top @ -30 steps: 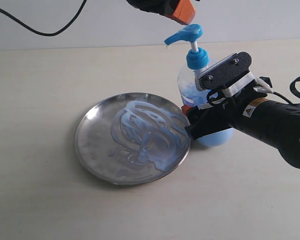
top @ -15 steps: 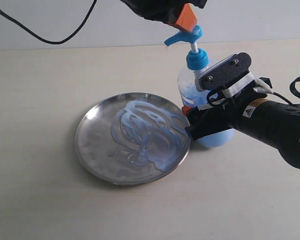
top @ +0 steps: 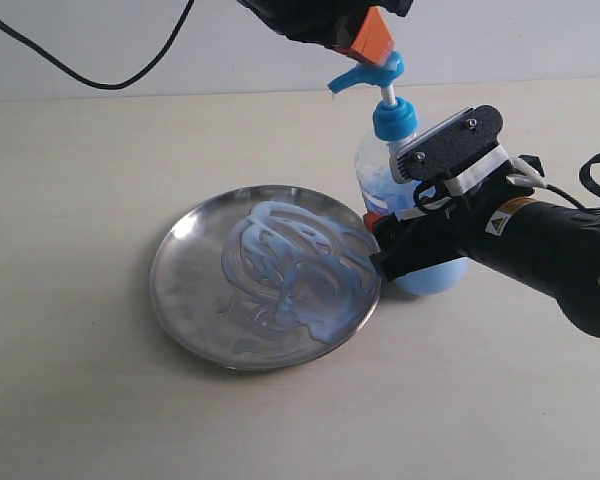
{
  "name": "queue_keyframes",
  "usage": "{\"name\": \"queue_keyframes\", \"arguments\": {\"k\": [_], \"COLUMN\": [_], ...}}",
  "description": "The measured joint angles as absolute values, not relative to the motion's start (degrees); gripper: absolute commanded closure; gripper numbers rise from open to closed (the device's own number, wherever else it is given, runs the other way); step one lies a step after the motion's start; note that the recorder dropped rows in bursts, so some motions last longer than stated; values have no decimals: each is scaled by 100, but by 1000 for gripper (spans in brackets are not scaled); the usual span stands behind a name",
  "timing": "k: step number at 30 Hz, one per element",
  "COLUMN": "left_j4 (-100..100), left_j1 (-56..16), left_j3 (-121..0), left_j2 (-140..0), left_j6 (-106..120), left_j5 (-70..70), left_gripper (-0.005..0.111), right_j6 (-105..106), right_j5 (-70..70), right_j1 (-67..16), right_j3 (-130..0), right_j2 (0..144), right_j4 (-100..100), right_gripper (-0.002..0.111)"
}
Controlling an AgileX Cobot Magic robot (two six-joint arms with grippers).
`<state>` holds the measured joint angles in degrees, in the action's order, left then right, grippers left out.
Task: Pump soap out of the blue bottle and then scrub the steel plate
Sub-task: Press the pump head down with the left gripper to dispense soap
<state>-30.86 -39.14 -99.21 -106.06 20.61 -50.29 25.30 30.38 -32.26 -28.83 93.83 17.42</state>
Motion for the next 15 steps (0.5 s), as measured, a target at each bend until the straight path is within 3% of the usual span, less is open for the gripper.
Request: {"name": "queue_keyframes", "arguments": {"k": [15], "left_j4": [-3195], "left_j1": [-3914], "left_j3": [-10005], "left_j2": [-10710], "left_j6": [2061], "left_j5": [-5112], "left_gripper": [107], "right_j6": [2359], "right_j5": [3029], "right_j1": [-3226], "right_j3": [-2883], "right_j2": [9383], "right_j4": [1780], "right_gripper": [108]}}
